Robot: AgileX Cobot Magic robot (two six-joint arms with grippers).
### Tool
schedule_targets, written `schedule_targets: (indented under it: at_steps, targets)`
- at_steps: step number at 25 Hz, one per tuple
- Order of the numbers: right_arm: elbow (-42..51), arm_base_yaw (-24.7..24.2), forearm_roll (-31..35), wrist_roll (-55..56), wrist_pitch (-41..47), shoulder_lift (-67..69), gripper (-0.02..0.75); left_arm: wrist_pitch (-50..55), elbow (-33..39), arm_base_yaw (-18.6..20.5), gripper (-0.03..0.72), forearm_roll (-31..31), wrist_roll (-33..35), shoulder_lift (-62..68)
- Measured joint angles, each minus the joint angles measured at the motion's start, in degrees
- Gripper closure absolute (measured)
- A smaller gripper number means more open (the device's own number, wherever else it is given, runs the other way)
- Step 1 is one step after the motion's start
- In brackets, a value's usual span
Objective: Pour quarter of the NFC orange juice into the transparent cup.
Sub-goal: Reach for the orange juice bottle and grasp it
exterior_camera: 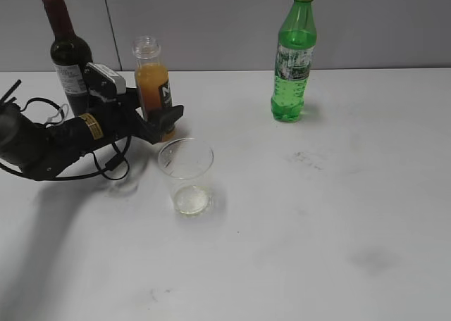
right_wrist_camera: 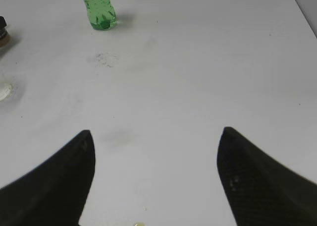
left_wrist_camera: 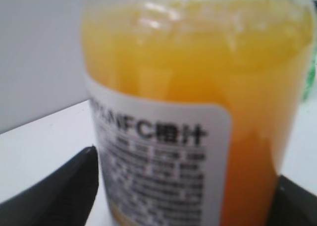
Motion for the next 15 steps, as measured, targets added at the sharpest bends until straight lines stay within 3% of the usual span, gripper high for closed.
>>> schedule_targets:
  at_steps: [4,7,15]
  targets:
    - [0.0,0.0,0.0,0.0,0.0,0.0,0.148,0.5,0.0,0.0,0.115,-0.6,-0.1,0.0]
    - [0.0,0.0,0.0,0.0,0.0,0.0,0.148,0.6,-0.1,0.0,0.213,-0.8,-0.2,0.0]
    - [0.0,0.0,0.0,0.0,0.0,0.0,0.148,-0.7,0.7,0.1,0.223,-1.3,-0.3,0.0]
